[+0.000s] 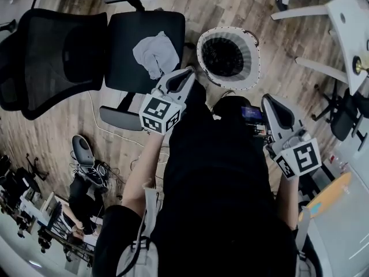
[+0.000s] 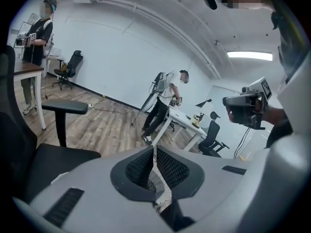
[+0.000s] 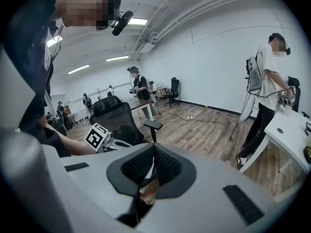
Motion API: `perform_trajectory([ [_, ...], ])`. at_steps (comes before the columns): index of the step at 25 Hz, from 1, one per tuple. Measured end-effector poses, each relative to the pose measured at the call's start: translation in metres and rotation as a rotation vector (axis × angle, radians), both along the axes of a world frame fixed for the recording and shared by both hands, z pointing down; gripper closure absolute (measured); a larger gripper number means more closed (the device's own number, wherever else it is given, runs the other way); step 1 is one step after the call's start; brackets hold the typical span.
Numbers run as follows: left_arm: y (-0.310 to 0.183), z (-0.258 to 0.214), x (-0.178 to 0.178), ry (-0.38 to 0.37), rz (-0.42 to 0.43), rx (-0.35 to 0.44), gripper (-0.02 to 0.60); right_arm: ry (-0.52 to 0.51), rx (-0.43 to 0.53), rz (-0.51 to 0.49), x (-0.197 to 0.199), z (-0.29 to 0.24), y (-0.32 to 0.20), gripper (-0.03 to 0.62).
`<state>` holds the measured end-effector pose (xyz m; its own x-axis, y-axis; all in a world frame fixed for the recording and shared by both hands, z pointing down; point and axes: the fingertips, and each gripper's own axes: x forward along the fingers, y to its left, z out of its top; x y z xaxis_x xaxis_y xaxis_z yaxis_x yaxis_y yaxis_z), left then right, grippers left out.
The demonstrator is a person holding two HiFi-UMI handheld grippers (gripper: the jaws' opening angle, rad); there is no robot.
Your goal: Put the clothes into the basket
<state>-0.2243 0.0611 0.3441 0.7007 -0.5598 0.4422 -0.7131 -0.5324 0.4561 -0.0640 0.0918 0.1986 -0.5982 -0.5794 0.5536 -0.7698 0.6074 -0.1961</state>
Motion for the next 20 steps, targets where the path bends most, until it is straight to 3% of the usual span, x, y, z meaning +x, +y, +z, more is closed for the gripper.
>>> perform_trajectory([
  [4,-0.007,0.037,-0.017,-0.042,-0.022,-0.078,0.548,-0.011,-0.034,0.011,-0.008,0.008,-0.007,0.577],
  [7,-0.01,0.067,-0.025,-0.074,-0.028,-0.132,0.478,-0.007,-0.062,0.017,-0.013,0.015,-0.011,0.577],
  [14,-0.024,0.146,-0.056,-0.149,-0.103,-0.237,0.393,0.057,-0.172,0.011,-0.014,0.047,-0.01,0.577],
  [16,-0.028,0.167,-0.064,-0.173,-0.118,-0.265,0.335,0.061,-0.198,0.014,-0.014,0.057,-0.01,0.577],
  [20,-0.028,0.209,-0.078,-0.257,-0.123,-0.294,0.299,0.072,-0.248,0.007,-0.019,0.076,-0.01,0.577],
])
